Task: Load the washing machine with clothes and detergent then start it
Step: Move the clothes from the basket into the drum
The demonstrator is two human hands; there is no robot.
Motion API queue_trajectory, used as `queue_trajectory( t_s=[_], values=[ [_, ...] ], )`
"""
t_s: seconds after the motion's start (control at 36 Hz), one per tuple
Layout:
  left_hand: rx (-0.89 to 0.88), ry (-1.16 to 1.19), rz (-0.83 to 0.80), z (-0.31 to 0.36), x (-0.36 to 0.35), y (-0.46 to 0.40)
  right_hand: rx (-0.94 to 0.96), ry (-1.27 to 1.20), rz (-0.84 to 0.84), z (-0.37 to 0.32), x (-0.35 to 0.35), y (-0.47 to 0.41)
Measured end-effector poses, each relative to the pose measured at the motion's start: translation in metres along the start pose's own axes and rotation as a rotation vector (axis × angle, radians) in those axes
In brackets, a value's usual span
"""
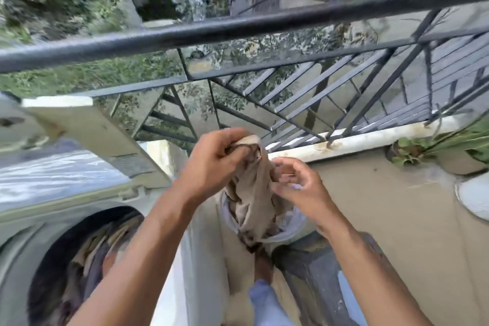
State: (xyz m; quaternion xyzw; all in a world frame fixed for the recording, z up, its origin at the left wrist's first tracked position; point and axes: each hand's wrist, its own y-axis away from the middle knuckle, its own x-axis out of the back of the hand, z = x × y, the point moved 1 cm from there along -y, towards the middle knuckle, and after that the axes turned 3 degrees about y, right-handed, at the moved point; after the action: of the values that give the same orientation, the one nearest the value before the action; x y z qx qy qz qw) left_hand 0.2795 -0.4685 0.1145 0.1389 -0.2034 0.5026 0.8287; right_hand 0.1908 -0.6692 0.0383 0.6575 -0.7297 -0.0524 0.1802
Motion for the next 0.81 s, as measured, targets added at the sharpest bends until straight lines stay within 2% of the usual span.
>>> queue_trajectory(
  t_s=[0.08, 0.19, 0.25, 0.33, 0.5, 0.58, 0.75, 0.81],
  values=[
    [-0.146, 0.058, -0.025, 0.041, 0.024, 0.007, 0.009, 0.177, -0.068, 0.001, -0.025, 0.016],
    [-0.318, 0.189, 0.003, 0.089, 0.056, 0.022, -0.031, 0.502, 0.003, -0.005, -0.049, 0.031],
    [-0.396, 0.226, 0.018, 0.104, 0.07, 0.03, -0.11, 0.596, 0.002, -0.003, -0.058, 0.035],
    [-0.433, 0.209, 0.035, 0.108, 0.087, 0.04, -0.266, 0.71, 0.094, 0.011, -0.058, 0.04],
    [-0.273, 0.277, 0.115, 0.066, 0.094, 0.072, -0.196, 0.562, 0.242, -0.017, -0.032, 0.057],
    [-0.172, 0.28, 0.173, 0.044, 0.087, 0.087, -0.166, 0.381, 0.323, -0.039, -0.022, 0.061],
    [0.054, 0.34, 0.354, -0.005, 0.075, 0.107, 0.107, 0.036, 0.398, -0.099, -0.026, 0.088],
    [0.101, 0.406, 0.343, -0.012, 0.073, 0.112, 0.223, -0.128, 0.367, -0.121, -0.031, 0.101]
  ],
)
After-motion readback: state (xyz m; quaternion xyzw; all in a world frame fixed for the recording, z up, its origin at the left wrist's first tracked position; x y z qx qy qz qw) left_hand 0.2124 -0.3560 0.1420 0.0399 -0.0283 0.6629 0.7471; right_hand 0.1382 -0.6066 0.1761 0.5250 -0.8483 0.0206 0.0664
